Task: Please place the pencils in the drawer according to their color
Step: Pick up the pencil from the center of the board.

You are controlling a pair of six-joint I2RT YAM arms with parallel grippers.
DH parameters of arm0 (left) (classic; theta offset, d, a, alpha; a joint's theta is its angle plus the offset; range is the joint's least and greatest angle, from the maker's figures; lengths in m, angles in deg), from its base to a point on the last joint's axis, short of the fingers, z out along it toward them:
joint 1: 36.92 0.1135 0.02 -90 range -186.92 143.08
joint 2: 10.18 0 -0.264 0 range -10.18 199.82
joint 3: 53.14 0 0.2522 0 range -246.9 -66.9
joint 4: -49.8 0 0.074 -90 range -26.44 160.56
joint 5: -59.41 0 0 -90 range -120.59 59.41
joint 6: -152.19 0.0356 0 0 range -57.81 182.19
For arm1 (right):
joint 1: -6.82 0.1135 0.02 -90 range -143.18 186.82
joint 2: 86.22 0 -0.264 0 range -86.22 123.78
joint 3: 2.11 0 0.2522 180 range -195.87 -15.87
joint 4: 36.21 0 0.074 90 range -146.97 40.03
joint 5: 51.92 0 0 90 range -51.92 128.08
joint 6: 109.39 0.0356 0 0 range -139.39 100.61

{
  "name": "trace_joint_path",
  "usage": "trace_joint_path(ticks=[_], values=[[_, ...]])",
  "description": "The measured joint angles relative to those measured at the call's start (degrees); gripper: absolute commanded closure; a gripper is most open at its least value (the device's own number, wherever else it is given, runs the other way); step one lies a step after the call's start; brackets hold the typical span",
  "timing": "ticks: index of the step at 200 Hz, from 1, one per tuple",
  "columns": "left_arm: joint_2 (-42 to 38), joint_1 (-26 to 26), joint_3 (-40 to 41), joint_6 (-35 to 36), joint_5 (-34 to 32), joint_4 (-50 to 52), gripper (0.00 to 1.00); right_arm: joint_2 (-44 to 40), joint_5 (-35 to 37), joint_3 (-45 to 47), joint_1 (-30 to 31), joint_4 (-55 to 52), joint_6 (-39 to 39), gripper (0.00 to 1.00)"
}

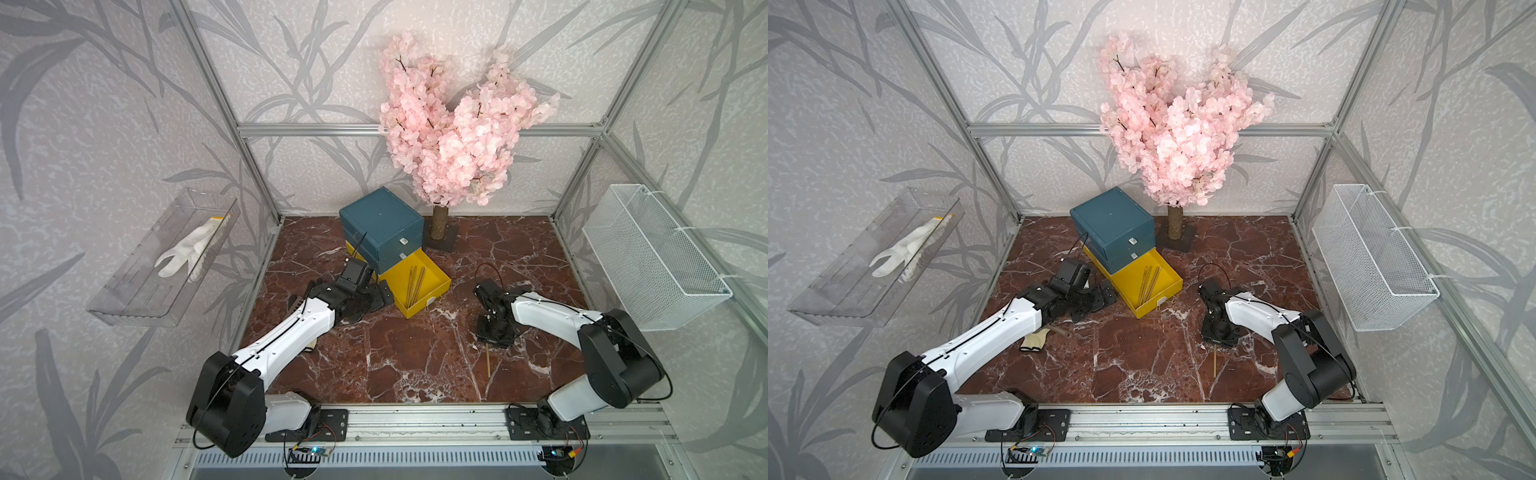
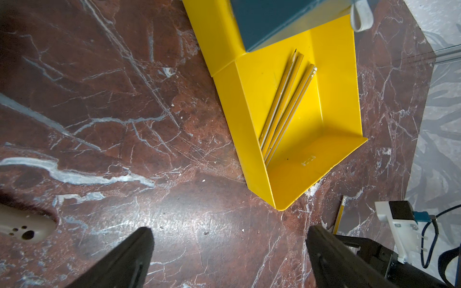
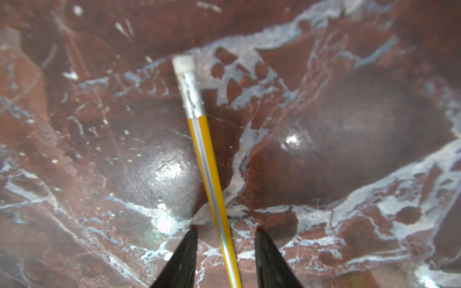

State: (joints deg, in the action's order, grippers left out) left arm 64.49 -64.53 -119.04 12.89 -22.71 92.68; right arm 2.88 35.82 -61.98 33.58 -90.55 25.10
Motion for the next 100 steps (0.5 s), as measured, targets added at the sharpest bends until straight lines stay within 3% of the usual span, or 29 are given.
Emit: trace_joint_path(ticks=[78,100], values=[[0.0,0.0,0.8,-0.4,0.0,-0.4,0.0,0.3,0.2,0.4,-0.3,0.1,0.3,0.99],[0.0,0.0,0.8,-0.4,0.0,-0.4,0.0,0.3,0.2,0.4,-0.3,0.1,0.3,1.0]])
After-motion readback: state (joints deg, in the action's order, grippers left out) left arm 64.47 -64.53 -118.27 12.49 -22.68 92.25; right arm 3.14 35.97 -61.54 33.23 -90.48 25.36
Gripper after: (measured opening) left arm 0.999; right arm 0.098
